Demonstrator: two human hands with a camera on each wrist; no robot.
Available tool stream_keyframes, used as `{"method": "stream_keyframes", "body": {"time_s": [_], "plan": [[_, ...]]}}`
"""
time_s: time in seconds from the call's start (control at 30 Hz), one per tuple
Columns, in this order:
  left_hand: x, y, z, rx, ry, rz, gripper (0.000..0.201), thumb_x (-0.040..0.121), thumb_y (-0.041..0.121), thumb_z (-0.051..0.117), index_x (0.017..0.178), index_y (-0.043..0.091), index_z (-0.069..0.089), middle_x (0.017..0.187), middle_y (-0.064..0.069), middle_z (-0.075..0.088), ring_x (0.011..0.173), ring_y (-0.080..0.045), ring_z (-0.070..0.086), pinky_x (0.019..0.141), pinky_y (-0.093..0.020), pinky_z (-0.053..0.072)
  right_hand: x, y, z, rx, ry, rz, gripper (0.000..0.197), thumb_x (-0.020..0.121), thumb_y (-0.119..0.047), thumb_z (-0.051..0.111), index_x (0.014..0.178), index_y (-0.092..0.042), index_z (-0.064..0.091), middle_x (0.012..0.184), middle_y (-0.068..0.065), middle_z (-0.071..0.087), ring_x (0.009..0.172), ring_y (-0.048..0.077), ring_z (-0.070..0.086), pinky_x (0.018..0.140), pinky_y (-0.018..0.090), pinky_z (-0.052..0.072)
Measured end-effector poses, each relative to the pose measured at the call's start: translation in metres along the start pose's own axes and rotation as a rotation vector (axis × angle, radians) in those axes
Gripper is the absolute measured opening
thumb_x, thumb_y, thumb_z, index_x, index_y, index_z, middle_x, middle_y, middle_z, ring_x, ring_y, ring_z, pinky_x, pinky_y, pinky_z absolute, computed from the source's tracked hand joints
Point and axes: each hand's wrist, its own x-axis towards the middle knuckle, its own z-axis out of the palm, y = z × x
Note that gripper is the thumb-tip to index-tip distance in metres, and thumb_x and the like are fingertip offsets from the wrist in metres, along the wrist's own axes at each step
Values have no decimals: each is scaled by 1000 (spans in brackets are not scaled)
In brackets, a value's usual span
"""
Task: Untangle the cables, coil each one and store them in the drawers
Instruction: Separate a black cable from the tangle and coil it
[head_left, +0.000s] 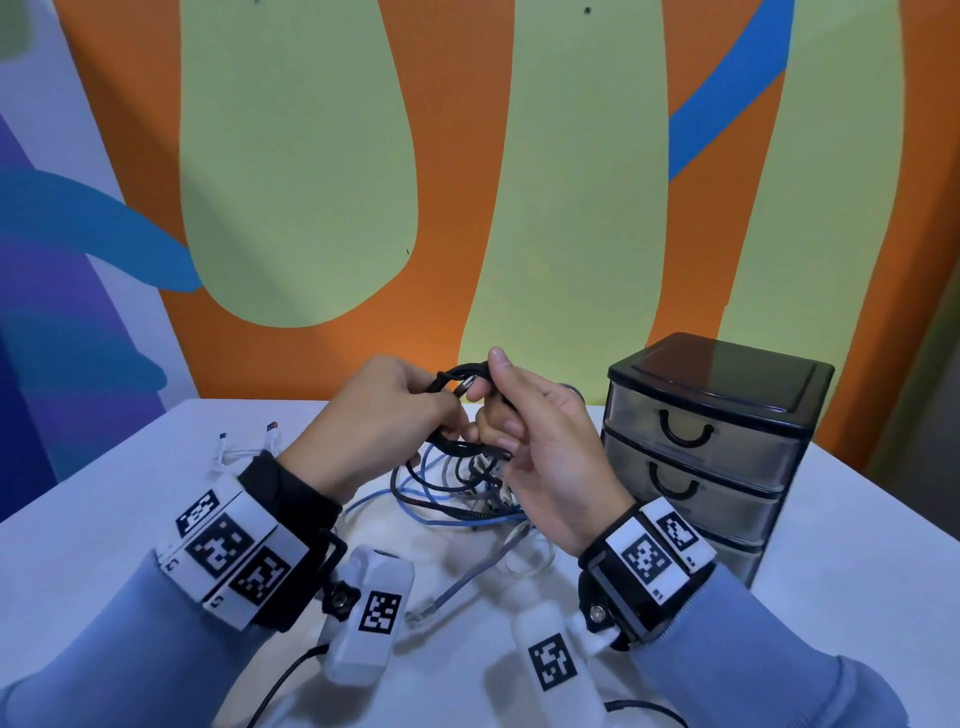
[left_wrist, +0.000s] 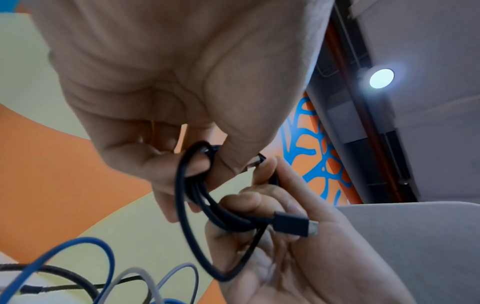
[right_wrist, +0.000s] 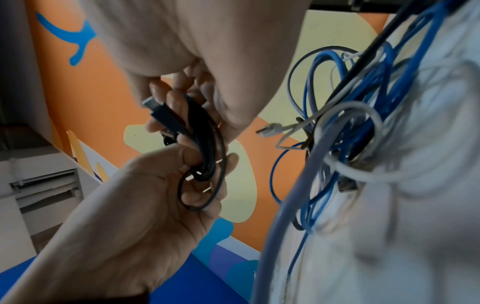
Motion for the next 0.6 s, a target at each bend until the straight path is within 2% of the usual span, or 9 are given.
{"method": "stream_keyframes", "body": {"time_s": [0.13, 0.2, 0.27, 0.3, 0.33, 0.4, 0.47, 0.53, 0.6], "plan": [[3, -3, 3, -43, 13, -23, 20, 90, 11, 67, 94, -8, 74, 85, -20, 78, 80, -19, 69, 50, -22, 47, 2, 1, 0, 66, 38, 22, 37, 105, -35, 57, 84, -6, 67, 60, -1, 20, 50, 12, 22, 62, 25, 43], [3, -2, 3, -169, -86, -68, 33, 85, 10, 71, 106, -15, 66, 103, -31, 75, 87, -20, 71, 53, -20, 50, 3, 0, -1, 134, 64, 22, 37, 106, -33, 55, 81, -6, 63, 59, -3, 18, 49, 10, 20, 54, 23, 35], [2, -2, -2, -324, -248, -92, 45, 81, 15, 75, 116, -10, 63, 121, -34, 71, 97, -21, 70, 62, -21, 53, 5, -3, -2, 199, 84, 32, 37, 106, -32, 55, 79, -8, 59, 58, -5, 18, 51, 11, 15, 52, 22, 26], [2, -2, -6, -389, -327, -89, 53, 84, 19, 77, 126, -9, 61, 126, -32, 70, 105, -22, 69, 69, -22, 55, 6, -5, -3, 236, 93, 48, 37, 106, -33, 56, 78, -9, 58, 57, -5, 18, 53, 13, 13, 52, 22, 27], [1, -3, -9, -444, -396, -86, 59, 89, 24, 77, 134, -8, 58, 131, -29, 69, 113, -23, 66, 77, -25, 55, 6, -7, -5, 283, 100, 68, 37, 105, -33, 57, 76, -10, 58, 56, -6, 19, 52, 13, 14, 53, 21, 35], [2, -6, -14, -577, -468, -97, 54, 96, 35, 75, 134, -1, 58, 140, -29, 64, 120, -29, 60, 91, -36, 52, 7, -11, -7, 375, 99, 103, 36, 105, -35, 57, 76, -12, 57, 55, -6, 21, 49, 12, 21, 59, 25, 52], [3, -5, -16, -725, -436, -145, 36, 100, 33, 72, 121, 7, 62, 128, -24, 70, 110, -28, 66, 89, -40, 58, 7, -17, -11, 458, 93, 108, 37, 105, -35, 56, 76, -13, 56, 54, -7, 23, 46, 10, 23, 55, 22, 49], [5, -2, -14, -790, -279, -180, 17, 96, 25, 69, 102, 13, 60, 109, -17, 75, 91, -24, 73, 76, -35, 64, 9, -21, -15, 514, 86, 92, 38, 106, -33, 55, 75, -12, 56, 53, -8, 24, 44, 8, 23, 47, 19, 35], [7, 0, -9, -796, -114, -181, 12, 98, 21, 67, 99, 14, 58, 100, -17, 79, 78, -19, 74, 68, -29, 64, 11, -22, -18, 521, 81, 79, 37, 106, -33, 54, 75, -12, 56, 53, -8, 24, 43, 7, 22, 46, 19, 29]]}}
